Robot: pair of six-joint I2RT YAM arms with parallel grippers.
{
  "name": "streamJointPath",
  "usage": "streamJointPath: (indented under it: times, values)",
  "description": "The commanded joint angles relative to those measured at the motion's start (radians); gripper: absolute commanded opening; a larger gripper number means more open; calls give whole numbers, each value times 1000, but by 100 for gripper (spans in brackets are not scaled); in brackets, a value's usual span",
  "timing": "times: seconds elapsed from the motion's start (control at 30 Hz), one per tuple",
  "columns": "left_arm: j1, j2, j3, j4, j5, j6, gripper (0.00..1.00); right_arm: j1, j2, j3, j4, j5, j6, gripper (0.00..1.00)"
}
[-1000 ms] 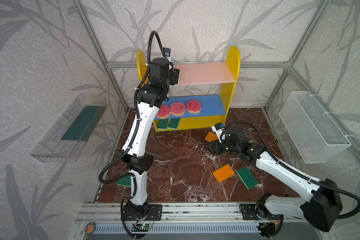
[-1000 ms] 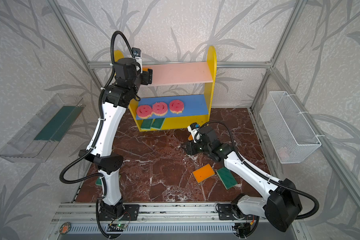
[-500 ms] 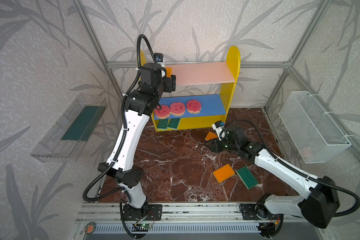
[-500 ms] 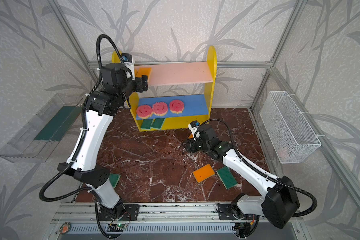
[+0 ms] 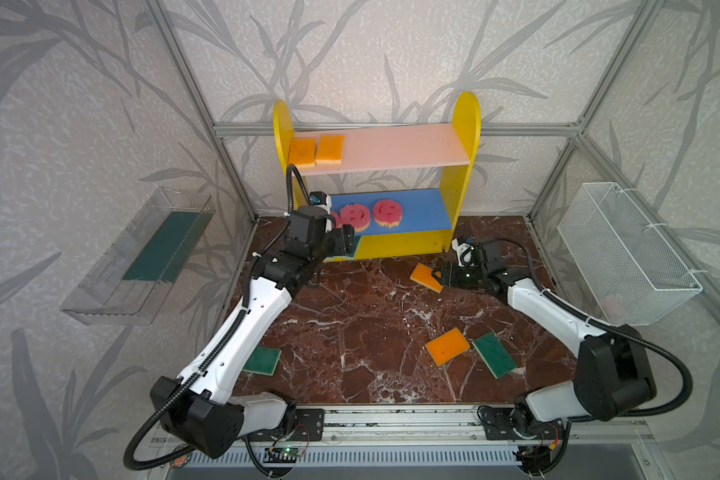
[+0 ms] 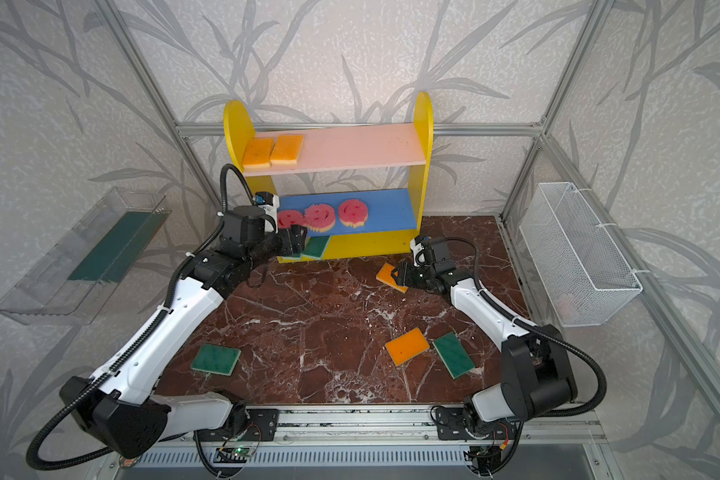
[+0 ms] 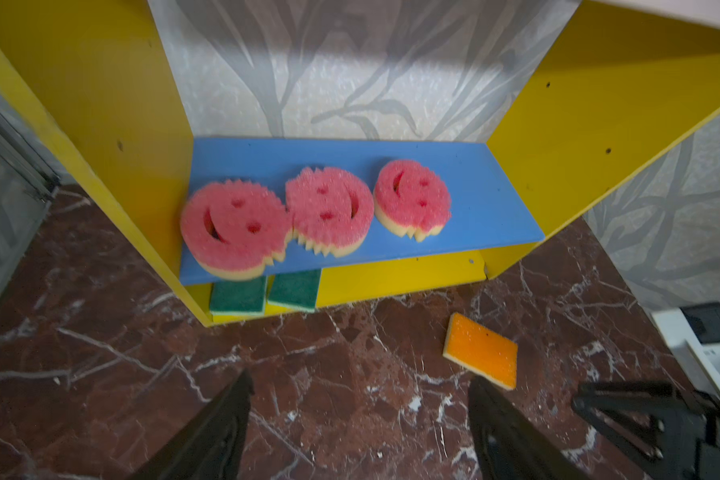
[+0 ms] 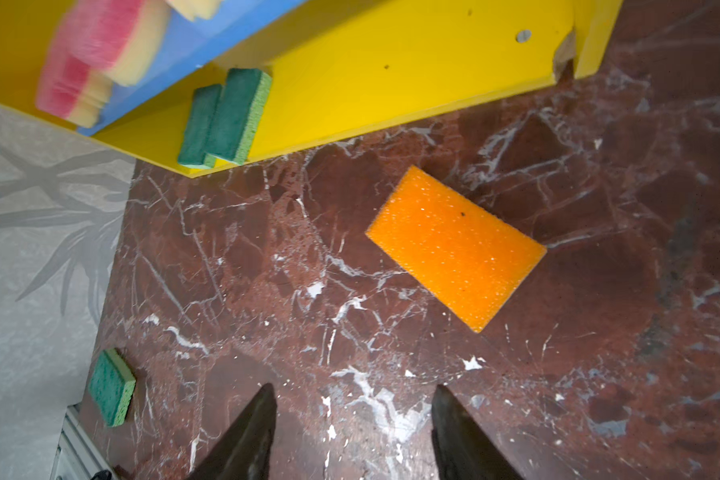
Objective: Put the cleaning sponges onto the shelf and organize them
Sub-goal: 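Lower the left gripper away from the shelf while the right gripper approaches a table sponge, then grasp the orange-yellow sponge on the table with the right gripper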
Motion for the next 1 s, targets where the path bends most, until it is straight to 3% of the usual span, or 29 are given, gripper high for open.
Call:
streamJointPath:
  times: [0.0, 0.2, 0.3, 0.63, 0.97]
  values:
    - [-20, -42, -152, 94, 37, -89, 85, -16, 91, 64, 7, -28, -8, 58]
    - [-54, -105, -458, 262, 95, -181, 88, -31, 249, 174, -20, 29, -50, 58]
    - [-83, -117, -531, 297, 99, -205, 89, -42, 283, 209, -13, 57, -65, 58]
    - [-164, -101, -683, 383, 90, -249, 89, -110, 410, 303, -4, 36, -109, 58]
    - [-166, -150, -699, 357, 62, -231, 90, -116, 509, 343, -2, -11, -194, 58]
